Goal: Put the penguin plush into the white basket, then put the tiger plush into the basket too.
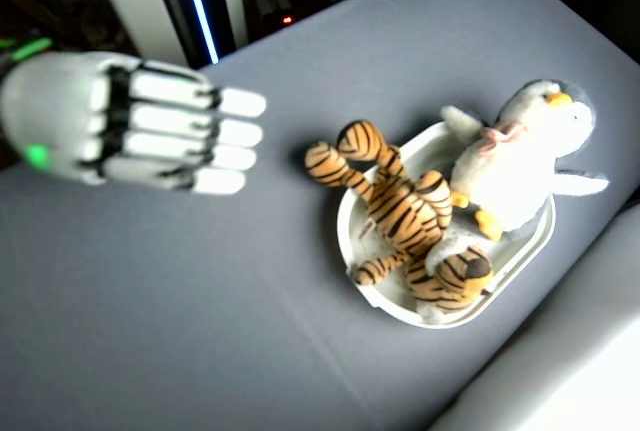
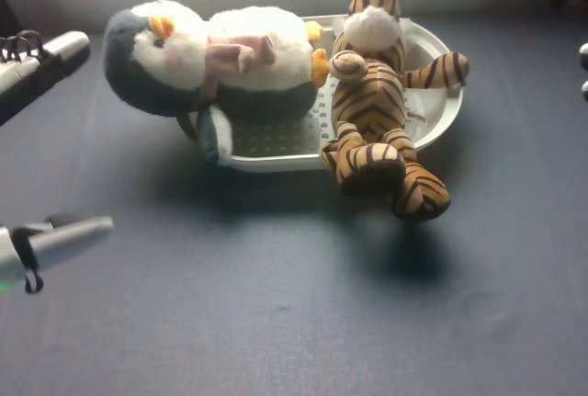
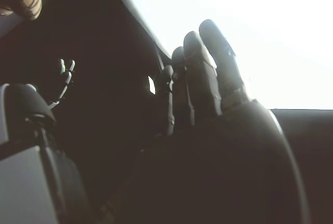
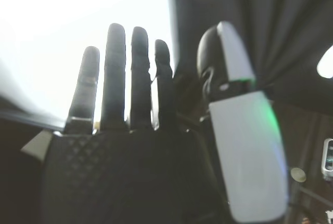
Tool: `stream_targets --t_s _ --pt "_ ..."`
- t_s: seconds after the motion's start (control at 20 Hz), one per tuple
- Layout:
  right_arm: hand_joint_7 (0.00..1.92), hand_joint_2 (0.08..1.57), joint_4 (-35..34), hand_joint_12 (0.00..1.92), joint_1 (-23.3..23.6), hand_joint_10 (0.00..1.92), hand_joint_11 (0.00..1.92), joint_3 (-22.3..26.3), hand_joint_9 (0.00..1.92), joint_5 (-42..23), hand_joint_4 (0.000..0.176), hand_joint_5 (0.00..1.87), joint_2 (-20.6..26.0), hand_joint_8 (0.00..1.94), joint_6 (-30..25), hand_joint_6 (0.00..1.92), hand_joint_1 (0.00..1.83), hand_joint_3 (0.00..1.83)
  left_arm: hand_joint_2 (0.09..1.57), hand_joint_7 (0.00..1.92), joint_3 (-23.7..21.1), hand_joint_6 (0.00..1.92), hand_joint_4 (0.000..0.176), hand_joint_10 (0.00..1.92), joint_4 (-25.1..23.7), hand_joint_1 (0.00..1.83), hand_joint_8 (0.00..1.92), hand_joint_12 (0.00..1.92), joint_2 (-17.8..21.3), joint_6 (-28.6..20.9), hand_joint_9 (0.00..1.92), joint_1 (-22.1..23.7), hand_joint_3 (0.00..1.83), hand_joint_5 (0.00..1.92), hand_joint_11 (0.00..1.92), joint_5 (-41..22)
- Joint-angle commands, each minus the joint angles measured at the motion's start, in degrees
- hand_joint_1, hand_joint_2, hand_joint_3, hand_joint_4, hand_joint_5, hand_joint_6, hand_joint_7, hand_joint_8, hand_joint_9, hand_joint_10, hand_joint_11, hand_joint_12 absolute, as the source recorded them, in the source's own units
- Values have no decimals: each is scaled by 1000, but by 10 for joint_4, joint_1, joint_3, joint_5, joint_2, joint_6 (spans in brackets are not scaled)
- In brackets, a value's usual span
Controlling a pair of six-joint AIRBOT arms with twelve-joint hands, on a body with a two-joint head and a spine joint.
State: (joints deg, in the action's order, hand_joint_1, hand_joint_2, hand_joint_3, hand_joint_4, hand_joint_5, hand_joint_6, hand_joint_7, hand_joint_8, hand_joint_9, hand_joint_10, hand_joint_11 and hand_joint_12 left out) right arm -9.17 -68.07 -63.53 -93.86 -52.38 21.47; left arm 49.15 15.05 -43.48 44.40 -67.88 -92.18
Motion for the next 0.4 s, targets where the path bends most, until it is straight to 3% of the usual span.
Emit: stream_targets --t_s 0.0,0.05,0.1,0.15,0.2,0.25,0.3,0.35 --pt "663 1366 1 1394 8 4 3 4 651 -72 17 587 4 0 -5 25 478 7 1227 429 3 130 121 24 6 351 7 1184 -4 -5 387 7 43 464 3 -68" --pt "525 1317 9 1322 19 0 0 11 524 -72 0 523 5 0 1 5 517 0 1262 231 2 25 165 4 2 182 17 725 -4 -5 239 14 17 138 0 -68" --pt "499 1264 20 1323 25 11 0 19 522 -72 0 588 5 0 16 32 356 0 1285 90 2 4 174 20 -4 173 3 144 -4 -4 109 21 6 27 0 -68" --pt "317 1163 37 761 37 1 0 31 306 -72 62 360 12 0 38 6 371 0 1431 145 2 9 62 37 -16 80 27 1029 -4 2 253 34 0 43 0 -68" --pt "225 1104 45 151 45 15 0 35 120 -72 94 289 15 5 44 9 356 0 1372 531 3 110 70 140 -23 226 125 1453 -4 8 527 48 0 365 76 -69" --pt "239 1094 47 29 49 22 0 34 120 -72 57 325 14 4 47 14 605 0 1363 606 6 68 0 196 -33 300 83 1566 -4 10 510 65 0 465 14 -69" --pt "365 1083 47 586 54 4 0 31 313 -72 30 333 13 1 47 25 574 2 1277 554 6 42 0 424 -40 403 28 1666 0 10 525 85 6 527 2 -69" --pt "591 1040 46 653 61 77 0 31 548 -72 0 508 15 31 47 28 831 0 1361 685 7 99 0 597 -45 360 77 1680 4 10 543 97 16 602 148 -69"
